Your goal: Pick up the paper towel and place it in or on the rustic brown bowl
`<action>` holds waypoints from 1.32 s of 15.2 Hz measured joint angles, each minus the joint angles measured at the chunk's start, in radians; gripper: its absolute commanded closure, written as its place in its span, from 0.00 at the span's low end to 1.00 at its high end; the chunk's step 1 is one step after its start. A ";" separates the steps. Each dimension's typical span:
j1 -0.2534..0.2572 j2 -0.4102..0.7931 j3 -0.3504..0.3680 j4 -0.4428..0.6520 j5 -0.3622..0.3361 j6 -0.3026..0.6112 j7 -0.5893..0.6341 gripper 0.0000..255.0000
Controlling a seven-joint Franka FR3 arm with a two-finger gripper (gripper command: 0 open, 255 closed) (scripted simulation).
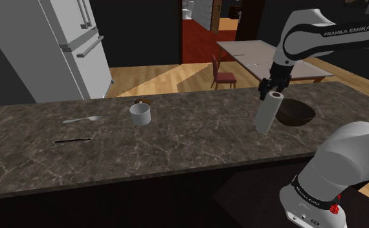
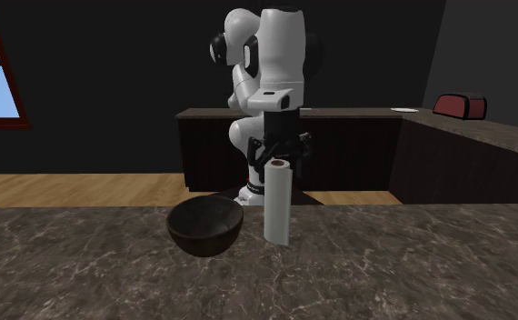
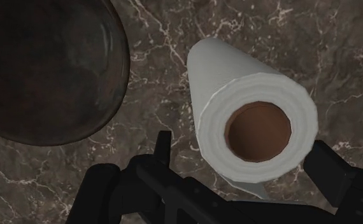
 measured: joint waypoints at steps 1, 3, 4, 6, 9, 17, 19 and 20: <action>0.000 0.000 0.000 -0.002 0.000 0.002 0.000 0.00; 0.000 -0.001 -0.001 -0.003 -0.001 0.003 0.000 0.00; 0.000 -0.001 -0.001 -0.003 -0.001 0.003 0.000 0.00; 0.000 -0.001 -0.001 -0.003 -0.001 0.003 0.000 1.00; -0.001 -0.001 0.000 -0.003 -0.001 0.003 0.000 1.00; 0.000 -0.003 0.001 0.002 0.000 -0.004 0.000 1.00; 0.001 -0.009 0.005 0.017 0.003 -0.025 0.001 1.00; 0.000 -0.014 0.008 0.029 0.005 -0.042 0.000 1.00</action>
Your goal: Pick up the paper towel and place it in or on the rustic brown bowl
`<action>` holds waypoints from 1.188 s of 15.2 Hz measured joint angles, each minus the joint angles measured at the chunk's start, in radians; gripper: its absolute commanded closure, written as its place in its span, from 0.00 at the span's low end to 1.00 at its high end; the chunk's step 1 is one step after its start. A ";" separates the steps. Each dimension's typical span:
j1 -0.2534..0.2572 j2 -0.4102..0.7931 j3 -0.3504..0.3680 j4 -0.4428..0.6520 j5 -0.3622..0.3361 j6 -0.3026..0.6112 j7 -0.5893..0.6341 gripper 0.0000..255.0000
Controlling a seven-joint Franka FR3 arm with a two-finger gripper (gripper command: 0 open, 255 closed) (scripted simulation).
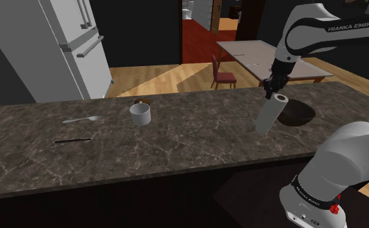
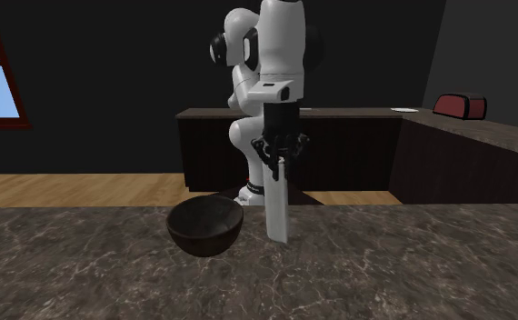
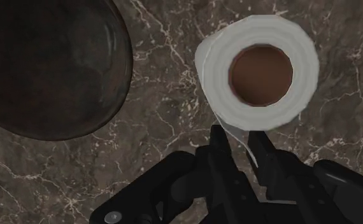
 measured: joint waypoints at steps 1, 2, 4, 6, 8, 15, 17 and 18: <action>0.002 0.000 0.003 0.013 0.003 -0.014 0.001 1.00; 0.003 0.003 0.005 0.030 0.005 -0.027 0.000 1.00; 0.005 0.001 0.009 0.055 0.009 -0.054 -0.001 1.00; 0.007 0.000 0.014 0.079 0.014 -0.080 0.000 1.00; 0.008 -0.003 0.019 0.108 0.017 -0.111 -0.001 1.00; 0.015 0.001 0.033 0.196 0.030 -0.195 0.000 1.00; 0.017 0.006 0.035 0.225 0.033 -0.219 -0.001 1.00; 0.018 0.009 0.037 0.244 0.035 -0.236 -0.003 1.00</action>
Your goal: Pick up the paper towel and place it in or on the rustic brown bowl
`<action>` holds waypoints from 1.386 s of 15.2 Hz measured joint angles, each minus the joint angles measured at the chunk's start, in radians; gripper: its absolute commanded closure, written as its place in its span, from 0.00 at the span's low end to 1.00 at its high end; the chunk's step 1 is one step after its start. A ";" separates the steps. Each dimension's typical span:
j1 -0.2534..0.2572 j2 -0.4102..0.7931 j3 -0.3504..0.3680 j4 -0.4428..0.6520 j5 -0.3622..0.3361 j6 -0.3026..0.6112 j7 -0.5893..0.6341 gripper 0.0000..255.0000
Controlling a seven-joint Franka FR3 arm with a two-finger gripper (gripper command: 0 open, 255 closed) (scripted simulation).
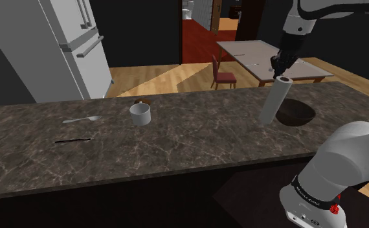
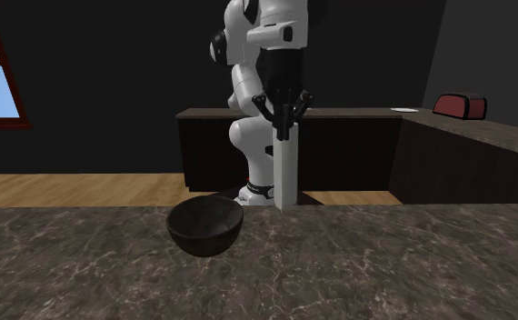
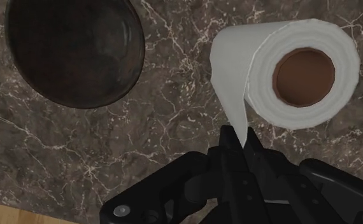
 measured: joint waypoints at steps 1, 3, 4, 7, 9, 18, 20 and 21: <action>0.000 0.000 0.001 0.015 0.001 -0.015 -0.001 1.00; 0.002 0.004 0.005 0.043 0.004 -0.039 -0.001 1.00; 0.003 0.010 0.004 0.061 0.005 -0.052 -0.004 1.00; 0.006 0.020 0.010 0.108 0.011 -0.088 -0.003 1.00; 0.008 0.030 0.012 0.143 0.014 -0.113 -0.005 1.00; -0.011 0.094 -0.099 0.327 -0.036 -0.217 -0.147 1.00; -0.014 0.122 -0.136 0.382 -0.049 -0.239 -0.194 1.00; -0.014 0.142 -0.158 0.420 -0.054 -0.254 -0.221 1.00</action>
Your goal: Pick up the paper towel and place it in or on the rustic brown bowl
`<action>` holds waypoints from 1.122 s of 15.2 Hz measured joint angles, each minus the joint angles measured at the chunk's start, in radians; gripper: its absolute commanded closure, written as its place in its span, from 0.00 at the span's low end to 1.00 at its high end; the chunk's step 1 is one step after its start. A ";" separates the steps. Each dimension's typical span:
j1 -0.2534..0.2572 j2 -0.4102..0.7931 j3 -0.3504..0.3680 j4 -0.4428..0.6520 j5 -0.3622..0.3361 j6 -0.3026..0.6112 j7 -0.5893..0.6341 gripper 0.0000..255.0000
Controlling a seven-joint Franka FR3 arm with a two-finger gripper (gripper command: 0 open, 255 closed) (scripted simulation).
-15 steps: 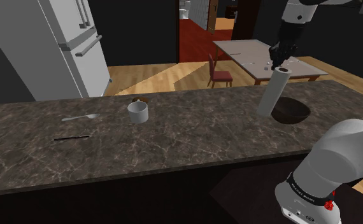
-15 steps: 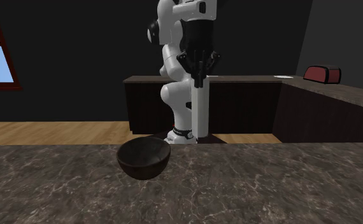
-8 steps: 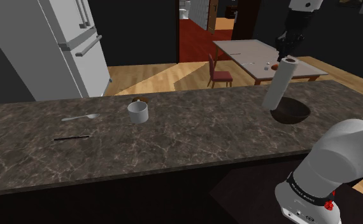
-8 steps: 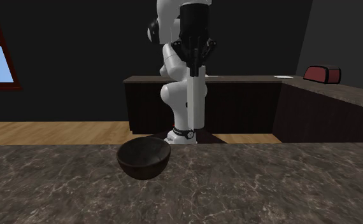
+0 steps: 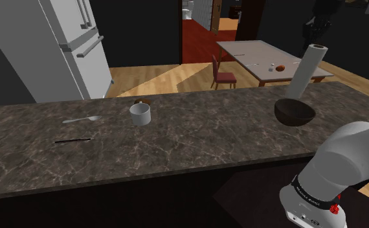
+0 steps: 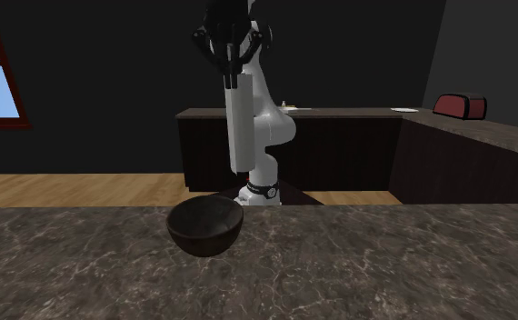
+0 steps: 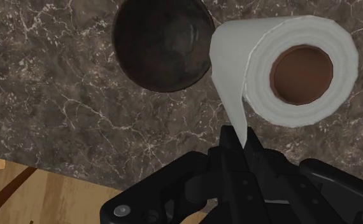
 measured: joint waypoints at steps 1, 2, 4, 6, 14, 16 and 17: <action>-0.001 0.018 -0.024 0.031 -0.006 -0.009 -0.029 1.00; -0.001 0.037 -0.045 0.069 -0.010 -0.025 -0.056 1.00; 0.002 0.077 -0.086 0.139 -0.013 -0.049 -0.106 1.00; 0.001 0.101 -0.119 0.176 -0.016 -0.057 -0.145 1.00; -0.012 0.061 -0.130 0.047 -0.036 0.036 -0.141 1.00; -0.017 0.047 -0.131 0.011 -0.043 0.059 -0.138 1.00; -0.019 0.040 -0.131 -0.010 -0.046 0.073 -0.136 1.00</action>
